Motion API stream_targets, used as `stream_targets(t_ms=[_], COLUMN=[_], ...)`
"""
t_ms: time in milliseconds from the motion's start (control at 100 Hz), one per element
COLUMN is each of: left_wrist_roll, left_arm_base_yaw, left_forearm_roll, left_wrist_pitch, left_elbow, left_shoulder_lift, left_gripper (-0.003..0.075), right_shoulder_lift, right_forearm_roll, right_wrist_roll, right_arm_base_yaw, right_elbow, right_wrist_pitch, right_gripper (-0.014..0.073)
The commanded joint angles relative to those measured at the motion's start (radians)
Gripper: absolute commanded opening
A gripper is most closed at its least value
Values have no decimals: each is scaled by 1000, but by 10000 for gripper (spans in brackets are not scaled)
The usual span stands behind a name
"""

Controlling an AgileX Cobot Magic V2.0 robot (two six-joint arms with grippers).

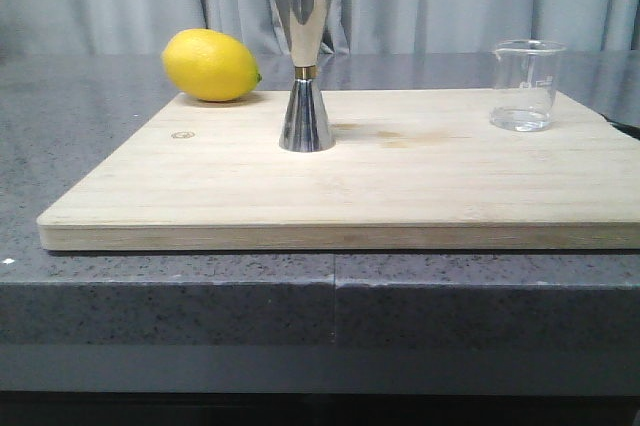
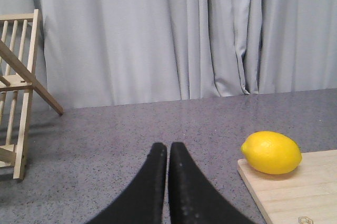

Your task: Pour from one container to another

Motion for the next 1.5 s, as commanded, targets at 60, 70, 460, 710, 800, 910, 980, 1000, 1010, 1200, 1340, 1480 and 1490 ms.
stream_targets(t_ms=[60, 70, 460, 710, 800, 910, 980, 1000, 1010, 1200, 1340, 1480, 1490], left_wrist_roll=[-10, -10, -522, -1237, -1419, -1536, -1542, -1542, -1542, -1633, -1670, -1673, -1673], left_arm_base_yaw=[-11, -11, -11, -11, -11, -11, -11, -11, -11, -11, -11, -11, -11], left_forearm_roll=[-21, -21, 469, 1193, 1337, 1441, 1460, 1460, 1460, 1535, 1576, 1576, 1579], left_wrist_pitch=[3, 3, -35, -1, -53, -199, -289, -304, -312, -331, -346, -352, -348], left_elbow=[-26, -26, -24, 28, 78, 175, 242, 262, 268, 395, 444, 476, 476], left_shoulder_lift=[5, 5, -3, -74, -110, -163, -197, -205, -212, -296, -345, -394, -396], left_gripper=[-21, -21, -21, -21, -21, -21, -21, -21, -21, -21, -21, -21, -21], right_shoulder_lift=[3, 3, 3, 3, 3, 3, 3, 3, 3, 3, 3, 3, 3], right_forearm_roll=[-1, -1, -1, -1, -1, -1, -1, -1, -1, -1, -1, -1, -1], right_wrist_roll=[-13, -13, -13, -13, -13, -13, -13, -13, -13, -13, -13, -13, -13], right_arm_base_yaw=[-2, -2, -2, -2, -2, -2, -2, -2, -2, -2, -2, -2, -2], right_elbow=[-24, -24, -24, -24, -24, -24, -24, -24, -24, -24, -24, -24, -24], right_wrist_pitch=[16, 16, 16, 16, 16, 16, 16, 16, 16, 16, 16, 16, 16], right_gripper=[-69, -69, -69, -69, -69, -69, -69, -69, -69, -69, -69, -69, -69])
